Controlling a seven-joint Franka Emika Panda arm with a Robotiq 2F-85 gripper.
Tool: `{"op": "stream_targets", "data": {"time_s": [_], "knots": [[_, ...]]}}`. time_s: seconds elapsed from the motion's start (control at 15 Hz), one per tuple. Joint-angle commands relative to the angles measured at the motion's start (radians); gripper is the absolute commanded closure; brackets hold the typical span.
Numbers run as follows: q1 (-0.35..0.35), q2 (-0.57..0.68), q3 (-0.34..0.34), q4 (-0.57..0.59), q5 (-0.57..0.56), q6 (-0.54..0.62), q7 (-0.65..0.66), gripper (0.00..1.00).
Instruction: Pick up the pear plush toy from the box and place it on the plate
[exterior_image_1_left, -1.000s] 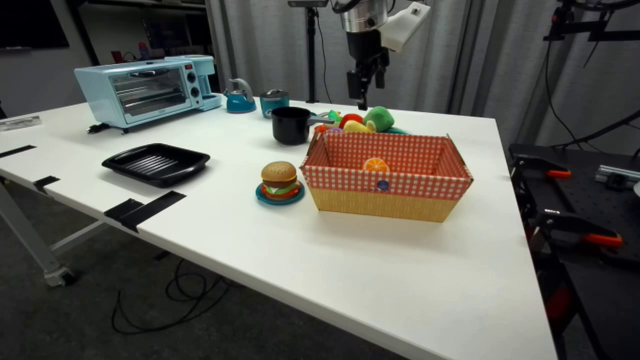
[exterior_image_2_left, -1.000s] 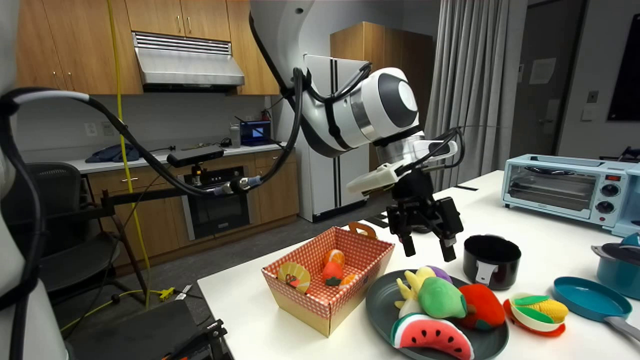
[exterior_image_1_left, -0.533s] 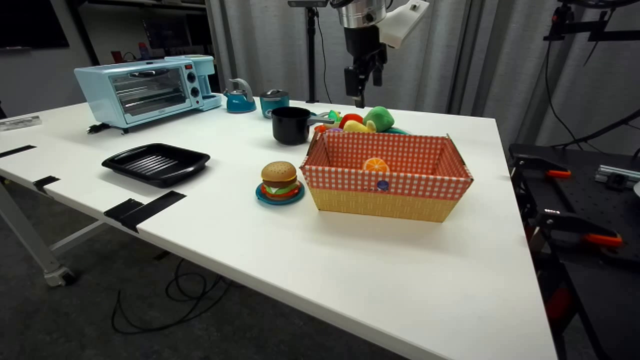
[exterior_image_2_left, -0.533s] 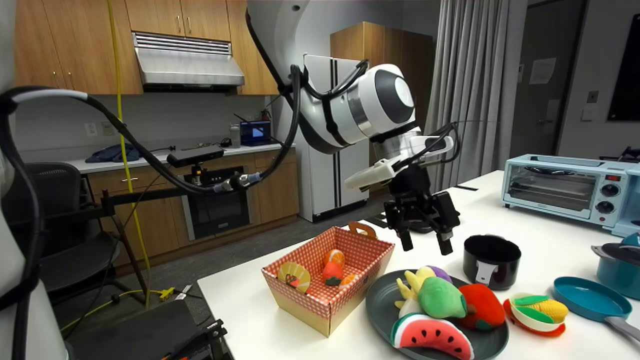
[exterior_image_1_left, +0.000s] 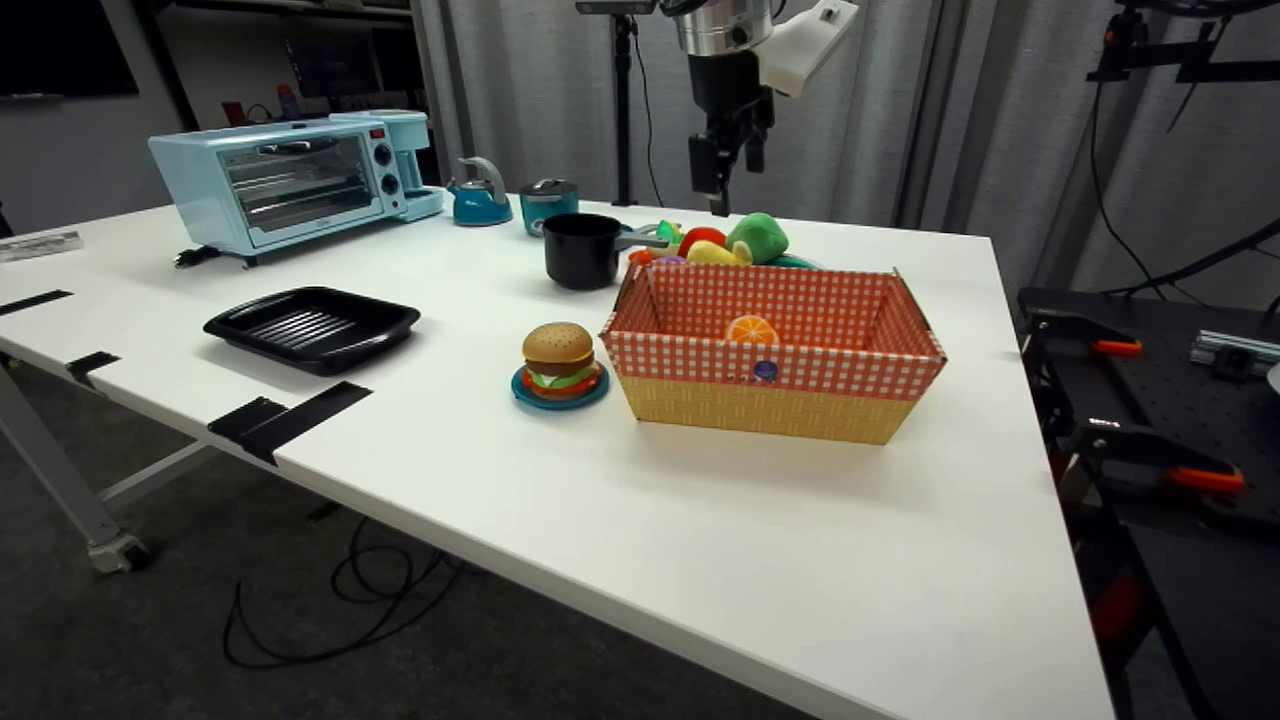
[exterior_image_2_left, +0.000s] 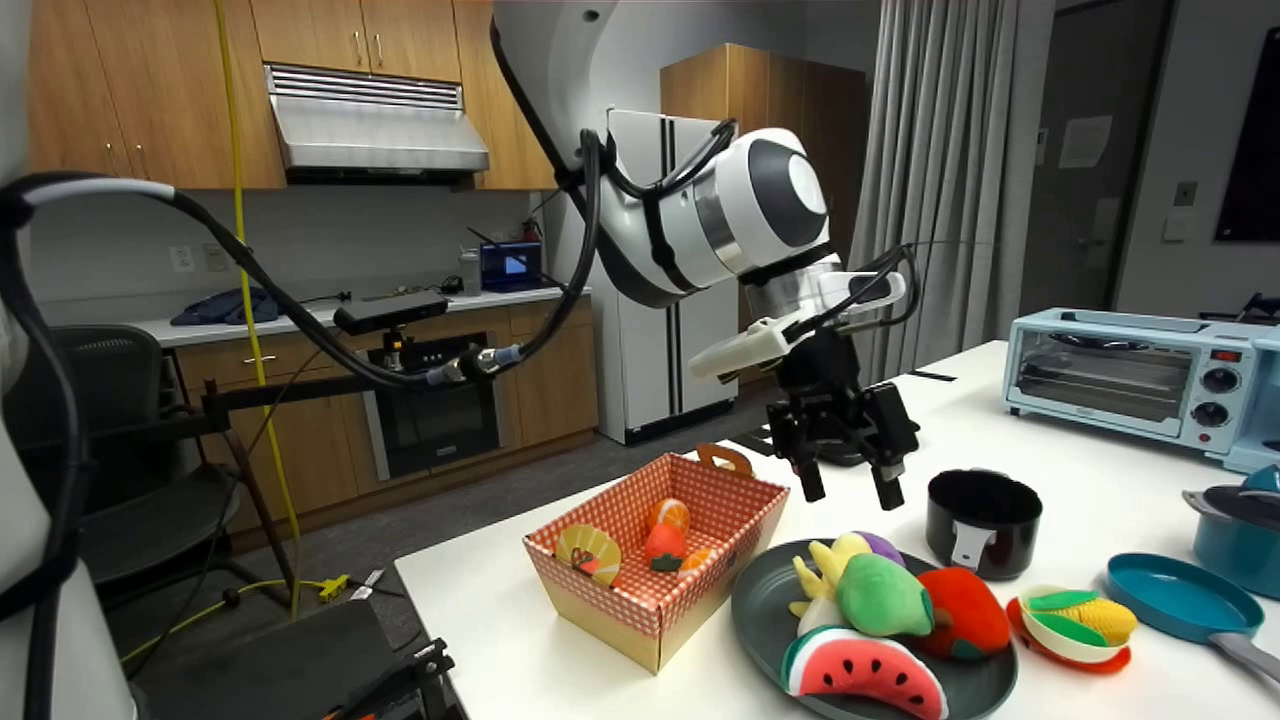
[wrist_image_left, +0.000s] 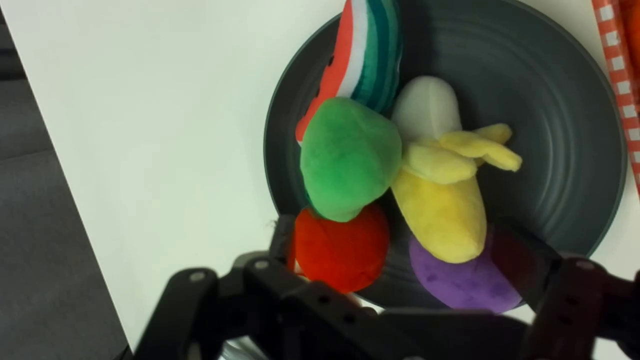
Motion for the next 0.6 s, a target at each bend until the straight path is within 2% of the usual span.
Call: {"op": "stream_targets", "data": {"time_s": [0.0,0.33,0.53], "knots": [[0.021,-0.027,-0.004,-0.018,-0.029,-0.009,0.034,0.0],[0.048,-0.054,0.002,-0.03,-0.034,-0.056,0.046,0.0],[0.049,-0.074,0.019,-0.029,-0.01,-0.123,0.033,0.0]]}}
